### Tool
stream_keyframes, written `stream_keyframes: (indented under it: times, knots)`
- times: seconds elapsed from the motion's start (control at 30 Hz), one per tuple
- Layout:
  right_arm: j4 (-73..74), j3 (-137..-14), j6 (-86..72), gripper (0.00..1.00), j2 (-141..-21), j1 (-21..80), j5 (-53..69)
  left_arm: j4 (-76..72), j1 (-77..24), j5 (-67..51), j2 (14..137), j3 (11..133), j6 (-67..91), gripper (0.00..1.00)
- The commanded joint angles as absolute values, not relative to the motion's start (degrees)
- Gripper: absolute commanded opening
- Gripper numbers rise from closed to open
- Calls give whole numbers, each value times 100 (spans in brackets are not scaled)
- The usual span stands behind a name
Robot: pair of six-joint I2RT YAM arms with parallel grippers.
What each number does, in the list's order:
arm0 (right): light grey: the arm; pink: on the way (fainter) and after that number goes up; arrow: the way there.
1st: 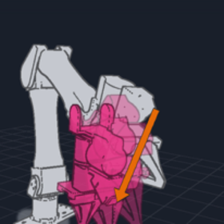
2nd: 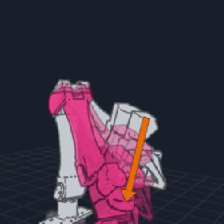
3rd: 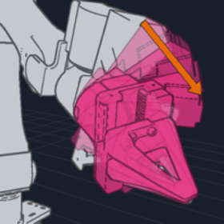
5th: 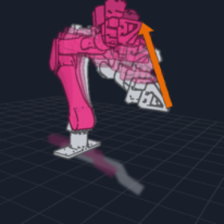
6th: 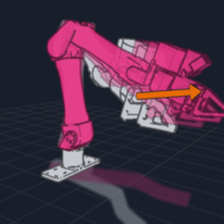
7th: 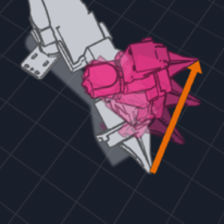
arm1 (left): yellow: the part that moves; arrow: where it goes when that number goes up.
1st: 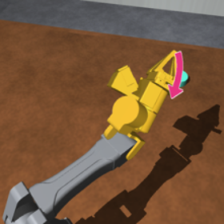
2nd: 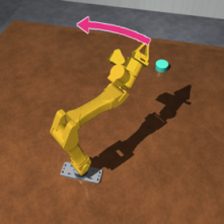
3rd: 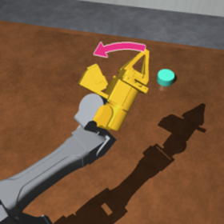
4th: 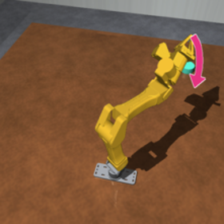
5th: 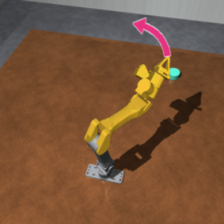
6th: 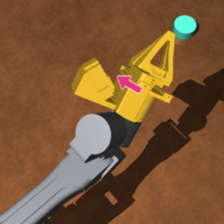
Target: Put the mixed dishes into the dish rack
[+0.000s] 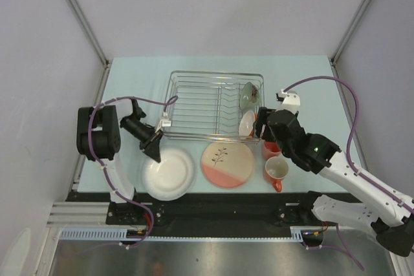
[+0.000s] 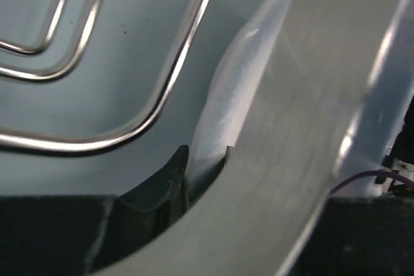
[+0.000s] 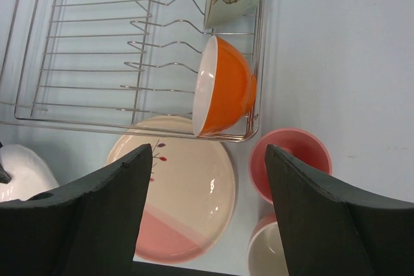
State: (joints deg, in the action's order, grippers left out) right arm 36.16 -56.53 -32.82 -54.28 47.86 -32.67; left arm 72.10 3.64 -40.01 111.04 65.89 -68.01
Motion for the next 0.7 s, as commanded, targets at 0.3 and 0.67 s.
stream_keyframes:
  times: [0.3, 0.67]
  knots:
    - [3560, -5590, -3331, 75, -5282, 4808, -3463, 6512, 1045, -3033, 10767, 6425, -6996, 18]
    - [3322, -5432, -3305, 82, -5405, 4816, -3384, 6978, 1529, -3550, 10600, 6767, -7085, 9]
